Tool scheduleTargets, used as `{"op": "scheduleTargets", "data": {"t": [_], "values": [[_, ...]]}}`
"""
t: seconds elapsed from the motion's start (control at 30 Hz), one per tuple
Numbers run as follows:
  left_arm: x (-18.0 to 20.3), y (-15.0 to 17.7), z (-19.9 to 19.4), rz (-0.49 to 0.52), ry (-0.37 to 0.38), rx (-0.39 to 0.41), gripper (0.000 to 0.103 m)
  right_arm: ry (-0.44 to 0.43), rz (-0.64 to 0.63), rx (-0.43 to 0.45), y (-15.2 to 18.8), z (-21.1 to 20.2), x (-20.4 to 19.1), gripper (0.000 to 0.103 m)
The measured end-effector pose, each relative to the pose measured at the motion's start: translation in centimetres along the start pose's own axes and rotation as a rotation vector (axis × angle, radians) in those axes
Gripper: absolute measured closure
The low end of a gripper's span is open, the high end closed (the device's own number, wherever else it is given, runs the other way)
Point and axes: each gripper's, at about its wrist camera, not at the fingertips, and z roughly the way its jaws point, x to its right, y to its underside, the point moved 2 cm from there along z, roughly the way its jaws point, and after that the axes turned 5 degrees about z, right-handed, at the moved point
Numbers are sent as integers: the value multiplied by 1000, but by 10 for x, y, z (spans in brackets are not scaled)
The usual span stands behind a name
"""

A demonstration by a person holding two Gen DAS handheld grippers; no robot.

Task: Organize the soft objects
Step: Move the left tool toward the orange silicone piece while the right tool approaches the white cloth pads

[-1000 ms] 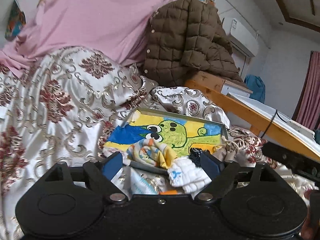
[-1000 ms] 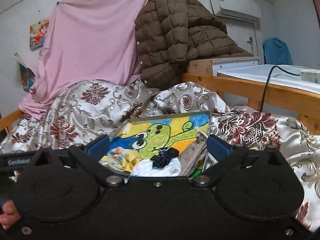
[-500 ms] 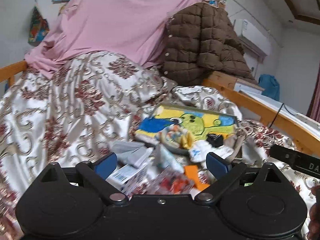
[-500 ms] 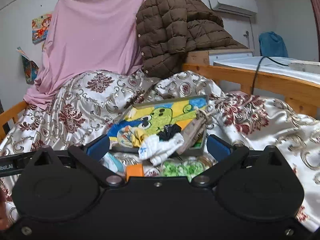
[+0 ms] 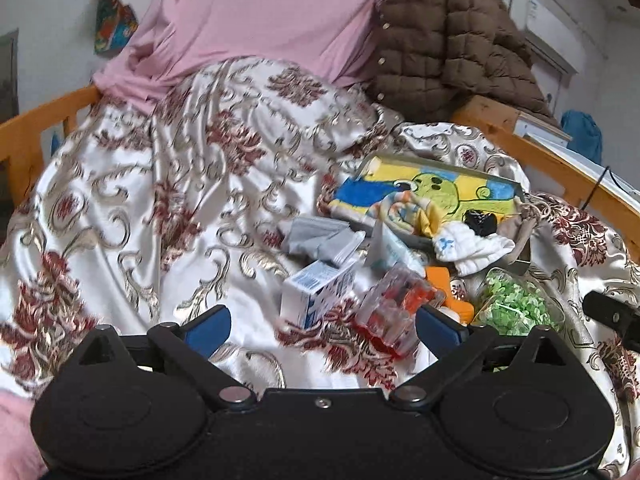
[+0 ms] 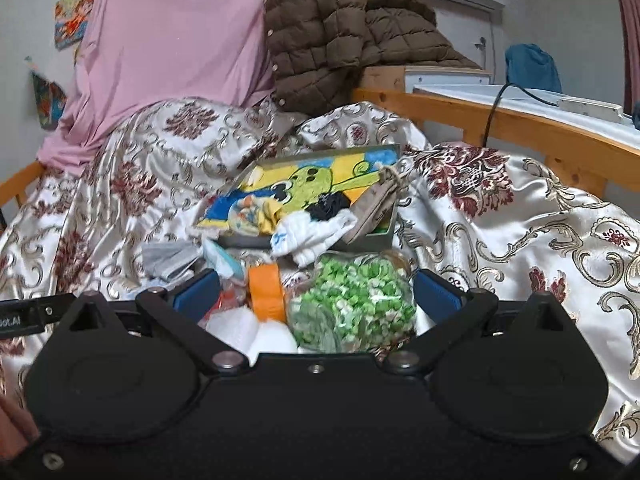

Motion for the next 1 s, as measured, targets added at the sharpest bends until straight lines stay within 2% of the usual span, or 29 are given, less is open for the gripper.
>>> {"op": "scheduleTargets", "data": {"t": [0.13,0.33,0.53,0.63,0.83,1.0], "values": [[-2,1,0,3,-7,-22,4,-7,-25,-35,5,2,-10,1],[6,9,12,64,-32,-117,4,-13,-55,-135,8,20,-19,1],[19,4,28,149,36,-191,4,-22,-96,-224,15,38,-29,1],[23,-3,36,188,63,-198,4,-26,-99,-261,19,48,-31,1],[30,-20,57,302,75,-156,4,-38,-111,-328,25,68,-37,1],[34,-23,72,330,97,-156,4,-37,-139,-376,31,84,-47,1]]}}
